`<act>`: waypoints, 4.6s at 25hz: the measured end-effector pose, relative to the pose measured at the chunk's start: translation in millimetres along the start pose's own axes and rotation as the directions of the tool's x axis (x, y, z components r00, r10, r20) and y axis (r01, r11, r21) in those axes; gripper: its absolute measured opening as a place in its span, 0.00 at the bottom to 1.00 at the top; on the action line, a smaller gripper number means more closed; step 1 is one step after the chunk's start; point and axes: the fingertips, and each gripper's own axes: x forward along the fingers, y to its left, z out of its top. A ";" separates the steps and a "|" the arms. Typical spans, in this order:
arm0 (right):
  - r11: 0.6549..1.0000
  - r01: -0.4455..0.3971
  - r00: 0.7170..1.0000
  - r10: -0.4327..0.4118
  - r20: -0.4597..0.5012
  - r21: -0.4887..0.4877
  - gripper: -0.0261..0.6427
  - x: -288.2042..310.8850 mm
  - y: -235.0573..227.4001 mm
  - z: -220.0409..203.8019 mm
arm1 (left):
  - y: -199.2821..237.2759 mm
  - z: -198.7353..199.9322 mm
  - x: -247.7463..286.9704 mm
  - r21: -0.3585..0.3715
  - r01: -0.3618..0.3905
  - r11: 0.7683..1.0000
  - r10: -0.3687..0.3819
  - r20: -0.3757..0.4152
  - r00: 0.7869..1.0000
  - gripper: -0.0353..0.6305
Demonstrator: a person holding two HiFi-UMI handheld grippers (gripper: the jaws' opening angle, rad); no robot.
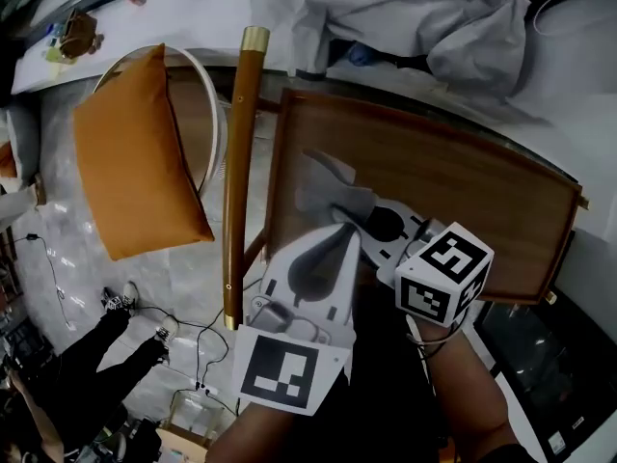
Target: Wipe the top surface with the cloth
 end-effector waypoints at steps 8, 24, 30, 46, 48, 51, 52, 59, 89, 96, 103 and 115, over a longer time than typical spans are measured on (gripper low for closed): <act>1.000 0.002 0.998 -0.002 -0.062 0.010 0.08 57.5 12.2 -13.7 | 30.1 -0.7 -29.1 -0.027 -0.029 0.999 0.030 0.016 0.999 0.07; 0.981 0.194 0.972 -0.193 -0.136 -0.006 0.08 28.2 -36.1 -29.2 | 36.4 -15.6 -3.8 0.001 -0.074 0.997 0.074 -0.056 0.996 0.07; 0.966 0.257 0.960 -0.254 -0.121 0.007 0.08 -8.5 -64.0 -30.3 | 37.5 -30.8 19.3 0.008 -0.121 0.993 0.121 -0.109 0.987 0.07; 0.923 0.380 0.922 -0.374 -0.096 0.054 0.08 -114.4 -127.0 -43.4 | -29.8 -53.8 91.5 0.044 -0.038 0.998 0.047 -0.200 0.979 0.07; 0.916 0.397 0.916 -0.390 -0.096 0.063 0.08 -131.3 -135.1 -47.6 | -45.2 -53.2 100.4 0.054 -0.018 0.998 0.028 -0.203 0.979 0.07; 0.903 0.423 0.905 -0.415 -0.095 0.078 0.08 -158.3 -148.3 -54.5 | -68.6 -51.1 112.7 0.071 0.011 0.997 0.004 -0.204 0.979 0.07; 0.898 0.432 0.901 -0.424 -0.095 0.083 0.08 -167.3 -152.7 -57.1 | -76.5 -50.5 116.7 0.075 0.021 0.997 -0.005 -0.204 0.979 0.07; 0.855 0.503 0.864 -0.494 -0.093 0.125 0.08 -232.7 -182.1 -75.8 | -137.2 -53.3 143.5 0.110 0.133 0.985 -0.106 -0.228 0.968 0.07; 0.580 0.807 0.590 -0.801 -0.102 0.110 0.08 -443.9 -251.6 -100.5 | -262.5 -50.3 196.0 0.200 0.326 0.924 -0.272 -0.257 0.927 0.07; 0.550 0.827 0.560 -0.825 -0.077 0.115 0.08 -463.6 -246.7 -99.2 | -291.2 -64.0 196.2 0.191 0.384 0.903 -0.327 -0.273 0.905 0.07; 0.607 0.789 0.604 -0.795 0.064 0.094 0.08 -436.2 -205.1 -67.0 | -269.9 -58.4 183.9 0.172 0.344 0.923 -0.298 -0.245 0.923 0.07; 0.917 0.399 0.902 -0.395 0.171 0.012 0.08 -152.6 -55.4 -19.4 | -67.3 -34.4 40.2 0.057 -0.046 0.997 0.052 -0.102 0.993 0.07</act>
